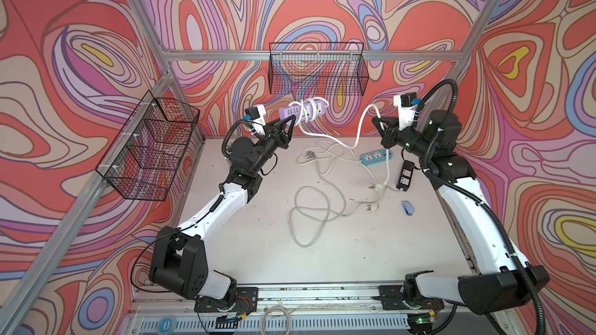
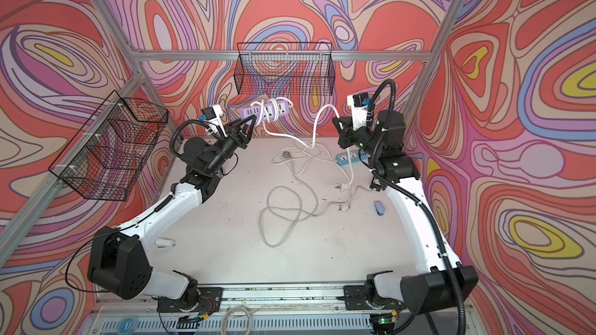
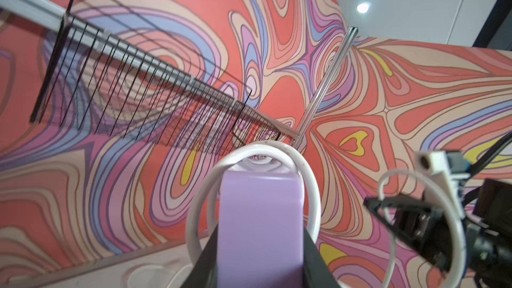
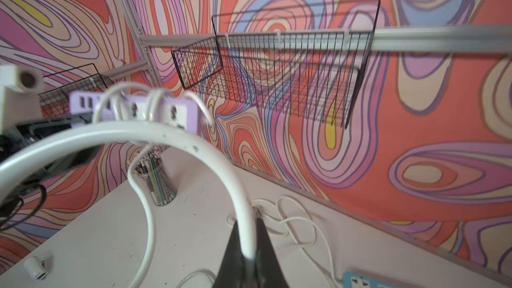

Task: Unwrap the cord wrapped around the power strip
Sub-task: Unwrap the power cord from the power strip.

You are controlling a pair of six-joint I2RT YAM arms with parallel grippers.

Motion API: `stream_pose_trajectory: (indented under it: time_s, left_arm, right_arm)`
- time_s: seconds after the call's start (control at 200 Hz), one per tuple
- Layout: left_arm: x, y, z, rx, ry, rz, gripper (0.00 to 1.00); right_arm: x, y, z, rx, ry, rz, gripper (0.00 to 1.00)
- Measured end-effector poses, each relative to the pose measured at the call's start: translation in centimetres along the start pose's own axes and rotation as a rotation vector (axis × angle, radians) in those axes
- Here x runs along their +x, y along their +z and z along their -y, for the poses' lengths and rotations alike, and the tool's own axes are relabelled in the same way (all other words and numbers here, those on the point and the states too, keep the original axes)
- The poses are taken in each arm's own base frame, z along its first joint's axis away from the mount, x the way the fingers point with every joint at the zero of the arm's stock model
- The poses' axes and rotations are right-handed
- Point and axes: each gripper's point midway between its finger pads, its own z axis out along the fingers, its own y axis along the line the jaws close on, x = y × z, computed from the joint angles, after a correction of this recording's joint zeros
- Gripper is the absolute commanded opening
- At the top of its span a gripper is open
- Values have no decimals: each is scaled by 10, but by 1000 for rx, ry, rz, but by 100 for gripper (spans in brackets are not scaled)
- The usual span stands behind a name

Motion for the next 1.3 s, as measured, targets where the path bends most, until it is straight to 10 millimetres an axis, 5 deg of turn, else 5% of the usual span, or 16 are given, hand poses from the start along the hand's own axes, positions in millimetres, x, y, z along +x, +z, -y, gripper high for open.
stream_pose_trajectory:
  time_s: [0.22,0.331,0.401,0.536,0.736,0.851,1.172,1.232,1.302]
  left_arm:
    - [-77,12,58,162,54,155,0]
    - [-91,8,76,221,31,179,0]
    - [-93,7,81,244,6,173,0]
    - [-88,8,86,264,-42,144,0]
    - [-78,11,102,302,-106,113,0]
    - [-70,13,114,326,-144,94,0]
    - [-46,21,130,362,-237,42,0]
    - [-45,21,131,364,-250,38,0]
    - [-44,20,132,369,-262,38,0]
  right_arm:
    - [113,34,23,26,169,-191,0]
    - [144,41,27,31,213,-226,58]
    - [149,41,26,23,216,-212,77]
    - [120,28,11,-30,158,-107,98]
    - [16,-11,-36,-179,-37,223,98]
    - [-19,-6,-65,-291,-115,342,98]
    - [0,70,-129,-516,-144,388,95]
    - [0,78,-134,-534,-143,403,89]
    - [-3,85,-139,-549,-139,425,68]
